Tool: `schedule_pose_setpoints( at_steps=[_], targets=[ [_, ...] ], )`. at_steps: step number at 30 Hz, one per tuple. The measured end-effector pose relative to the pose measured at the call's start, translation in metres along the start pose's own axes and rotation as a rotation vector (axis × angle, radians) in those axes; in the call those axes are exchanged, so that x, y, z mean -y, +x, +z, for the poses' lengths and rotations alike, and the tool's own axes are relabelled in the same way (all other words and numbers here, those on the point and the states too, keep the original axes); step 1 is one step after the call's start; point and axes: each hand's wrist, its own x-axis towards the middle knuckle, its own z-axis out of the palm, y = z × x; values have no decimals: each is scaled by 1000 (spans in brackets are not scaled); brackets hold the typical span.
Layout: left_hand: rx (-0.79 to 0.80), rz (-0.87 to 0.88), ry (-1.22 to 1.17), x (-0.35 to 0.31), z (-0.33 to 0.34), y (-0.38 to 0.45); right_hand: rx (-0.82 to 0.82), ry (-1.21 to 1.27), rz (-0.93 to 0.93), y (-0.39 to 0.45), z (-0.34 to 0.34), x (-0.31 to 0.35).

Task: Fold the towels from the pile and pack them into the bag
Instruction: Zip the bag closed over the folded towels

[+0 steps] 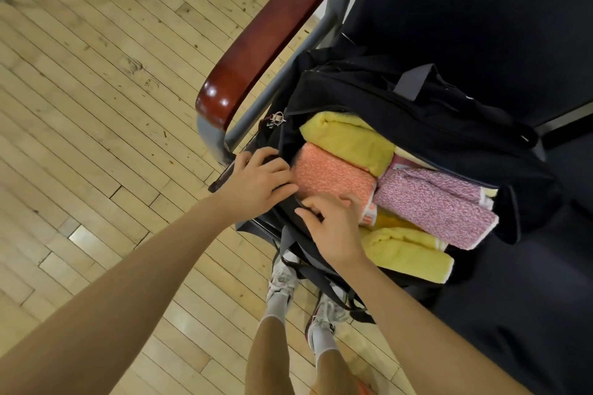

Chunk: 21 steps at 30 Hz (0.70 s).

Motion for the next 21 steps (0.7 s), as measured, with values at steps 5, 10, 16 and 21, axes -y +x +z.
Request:
schedule_pose_setpoints(
  at_steps=[5, 10, 16, 21],
  targets=[
    [19, -60, -149, -10, -15, -2, 42, -21, 9, -17, -24, -11],
    [146, 132, 251, -22, 8, -5, 94, -291, 81, -61, -50, -64],
    [9, 119, 263, -54, 64, -13, 301, -304, -55, -104, -52, -114],
    [-16, -5, 325, -81, 94, 0, 204, -266, -98, -112, -53, -119]
  ],
)
